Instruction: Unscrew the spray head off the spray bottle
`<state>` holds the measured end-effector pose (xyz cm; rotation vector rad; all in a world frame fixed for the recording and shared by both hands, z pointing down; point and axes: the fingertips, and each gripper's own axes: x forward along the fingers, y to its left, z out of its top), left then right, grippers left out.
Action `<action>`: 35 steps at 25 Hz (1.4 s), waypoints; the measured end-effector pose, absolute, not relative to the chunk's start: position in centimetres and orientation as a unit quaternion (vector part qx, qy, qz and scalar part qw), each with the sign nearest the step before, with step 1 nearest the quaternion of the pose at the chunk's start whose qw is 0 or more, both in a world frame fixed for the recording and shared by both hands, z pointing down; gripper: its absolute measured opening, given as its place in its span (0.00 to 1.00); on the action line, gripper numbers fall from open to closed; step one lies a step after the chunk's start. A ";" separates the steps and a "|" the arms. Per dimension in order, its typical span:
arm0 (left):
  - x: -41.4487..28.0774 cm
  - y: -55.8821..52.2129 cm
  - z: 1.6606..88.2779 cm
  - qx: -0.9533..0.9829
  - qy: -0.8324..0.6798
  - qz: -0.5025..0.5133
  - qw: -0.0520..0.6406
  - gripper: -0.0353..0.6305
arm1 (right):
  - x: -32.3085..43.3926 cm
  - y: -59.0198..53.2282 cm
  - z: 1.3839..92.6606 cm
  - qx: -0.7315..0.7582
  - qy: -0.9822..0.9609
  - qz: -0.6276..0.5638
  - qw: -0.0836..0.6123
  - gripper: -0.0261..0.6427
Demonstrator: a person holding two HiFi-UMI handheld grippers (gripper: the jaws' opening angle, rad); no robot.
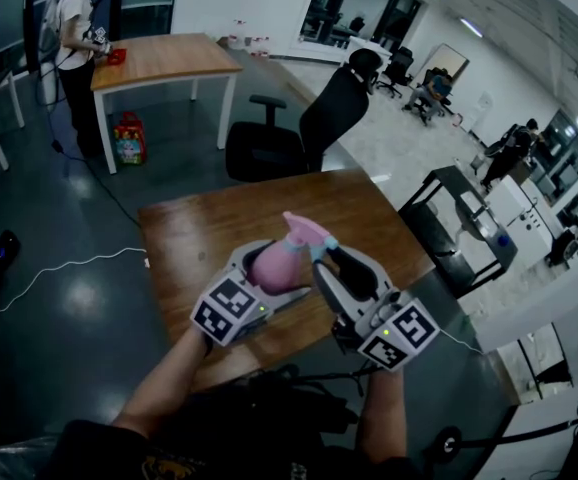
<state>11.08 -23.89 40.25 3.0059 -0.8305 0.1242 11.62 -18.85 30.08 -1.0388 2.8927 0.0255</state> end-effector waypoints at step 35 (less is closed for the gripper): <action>11.9 -24.1 40.5 0.951 -0.305 0.054 -0.003 0.72 | 10.5 -19.8 31.2 -0.389 0.920 -0.023 0.040 0.25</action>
